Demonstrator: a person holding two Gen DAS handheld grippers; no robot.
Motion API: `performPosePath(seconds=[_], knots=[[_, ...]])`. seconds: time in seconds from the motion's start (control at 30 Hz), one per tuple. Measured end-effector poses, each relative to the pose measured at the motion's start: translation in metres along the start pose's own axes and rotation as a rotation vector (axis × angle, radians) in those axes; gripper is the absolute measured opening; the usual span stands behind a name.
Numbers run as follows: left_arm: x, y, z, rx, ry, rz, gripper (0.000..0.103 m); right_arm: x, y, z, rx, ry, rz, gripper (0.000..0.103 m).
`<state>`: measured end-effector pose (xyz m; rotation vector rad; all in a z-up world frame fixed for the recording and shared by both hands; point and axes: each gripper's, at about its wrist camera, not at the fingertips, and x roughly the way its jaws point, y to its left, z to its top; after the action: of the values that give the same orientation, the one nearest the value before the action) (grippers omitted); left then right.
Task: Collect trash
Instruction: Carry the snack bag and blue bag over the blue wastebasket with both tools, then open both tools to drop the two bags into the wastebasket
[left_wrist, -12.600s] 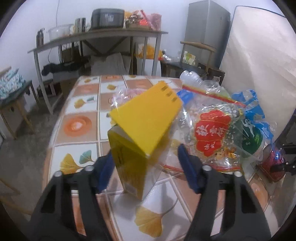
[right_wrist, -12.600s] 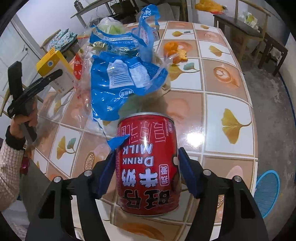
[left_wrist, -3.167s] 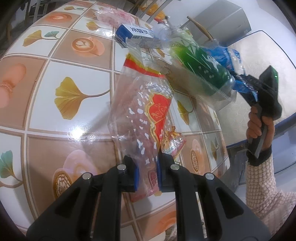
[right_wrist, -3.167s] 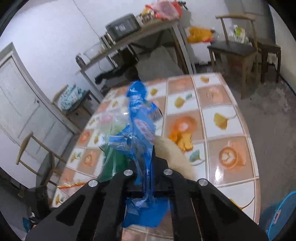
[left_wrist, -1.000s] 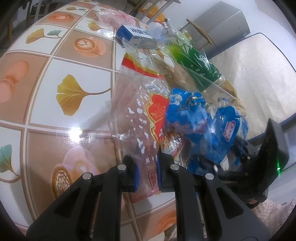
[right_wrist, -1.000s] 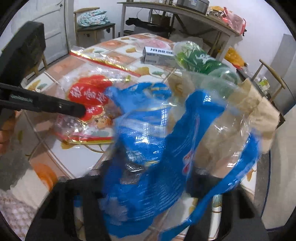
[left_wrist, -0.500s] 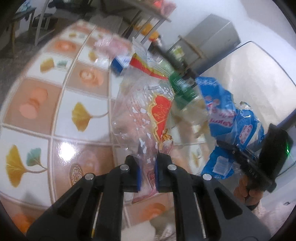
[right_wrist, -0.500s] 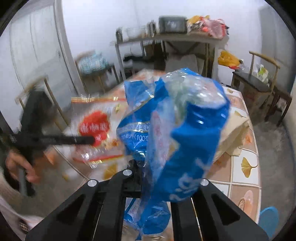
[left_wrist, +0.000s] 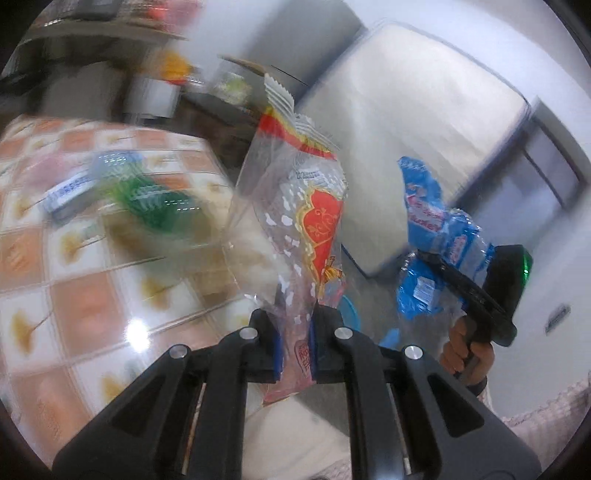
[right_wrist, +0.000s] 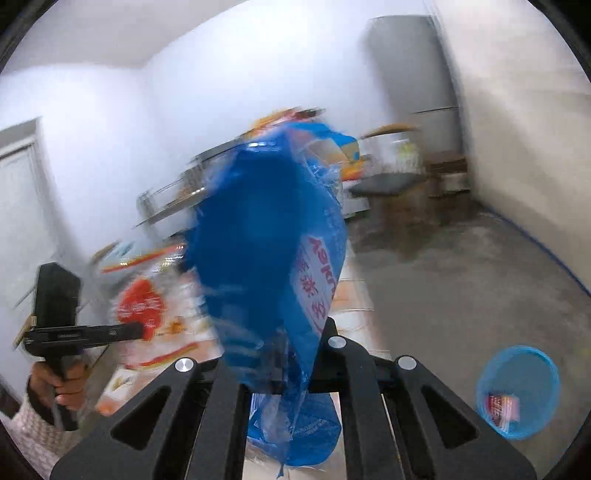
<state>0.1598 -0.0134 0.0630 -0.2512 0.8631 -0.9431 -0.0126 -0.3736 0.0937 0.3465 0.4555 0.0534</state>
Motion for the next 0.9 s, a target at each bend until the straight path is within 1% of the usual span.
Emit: performPosePath(seconds=[0.03, 0.07, 0.13, 0.17, 0.23, 0.27, 0.3, 0.33, 0.37, 0.4, 0.47, 0.5, 0.57, 0.6, 0.63, 0.77, 0.87, 0.9], knots=[[0.016, -0.012, 0.005, 0.036, 0.024, -0.016, 0.009, -0.016, -0.025, -0.005, 0.041, -0.018, -0.067, 0.005], [0.042, -0.031, 0.013, 0.091, 0.068, -0.037, 0.009, -0.026, -0.040, -0.009, 0.065, -0.026, -0.106, 0.005], [0.086, -0.060, 0.019, 0.147, 0.145, -0.069, 0.009, -0.050, -0.082, -0.023, 0.136, -0.033, -0.228, 0.005], [0.112, -0.076, 0.022, 0.176, 0.192, -0.094, 0.009, -0.058, -0.095, -0.029, 0.158, -0.032, -0.265, 0.005], [0.157, -0.098, 0.024, 0.207, 0.269, -0.110, 0.009, -0.077, -0.134, -0.046, 0.222, -0.021, -0.376, 0.005], [0.179, -0.109, 0.023, 0.217, 0.307, -0.119, 0.009, -0.082, -0.147, -0.053, 0.246, -0.016, -0.410, 0.005], [0.210, -0.122, 0.022, 0.224, 0.364, -0.132, 0.009, -0.088, -0.164, -0.061, 0.278, -0.009, -0.443, 0.005], [0.237, -0.133, 0.020, 0.231, 0.412, -0.135, 0.009, -0.091, -0.176, -0.067, 0.304, -0.002, -0.460, 0.005], [0.266, -0.142, 0.017, 0.235, 0.460, -0.133, 0.009, -0.094, -0.197, -0.077, 0.351, 0.013, -0.484, 0.005], [0.287, -0.149, 0.016, 0.234, 0.495, -0.128, 0.009, -0.094, -0.211, -0.083, 0.386, 0.024, -0.493, 0.005], [0.343, -0.161, 0.008, 0.215, 0.586, -0.110, 0.009, -0.090, -0.246, -0.101, 0.464, 0.061, -0.505, 0.005], [0.360, -0.164, 0.004, 0.204, 0.615, -0.102, 0.009, -0.086, -0.259, -0.107, 0.488, 0.079, -0.510, 0.005], [0.413, -0.168, -0.005, 0.182, 0.696, -0.074, 0.009, -0.071, -0.287, -0.121, 0.542, 0.119, -0.502, 0.005], [0.431, -0.170, -0.010, 0.179, 0.722, -0.063, 0.009, -0.063, -0.300, -0.127, 0.563, 0.139, -0.498, 0.005], [0.450, -0.172, -0.014, 0.179, 0.747, -0.053, 0.009, -0.050, -0.315, -0.134, 0.583, 0.172, -0.486, 0.005], [0.527, -0.177, -0.031, 0.173, 0.821, 0.009, 0.010, -0.012, -0.359, -0.159, 0.654, 0.255, -0.462, 0.005], [0.578, -0.176, -0.039, 0.161, 0.854, 0.048, 0.010, 0.032, -0.393, -0.176, 0.713, 0.309, -0.452, 0.005], [0.587, -0.177, -0.042, 0.159, 0.861, 0.058, 0.010, 0.043, -0.405, -0.180, 0.732, 0.325, -0.452, 0.005]])
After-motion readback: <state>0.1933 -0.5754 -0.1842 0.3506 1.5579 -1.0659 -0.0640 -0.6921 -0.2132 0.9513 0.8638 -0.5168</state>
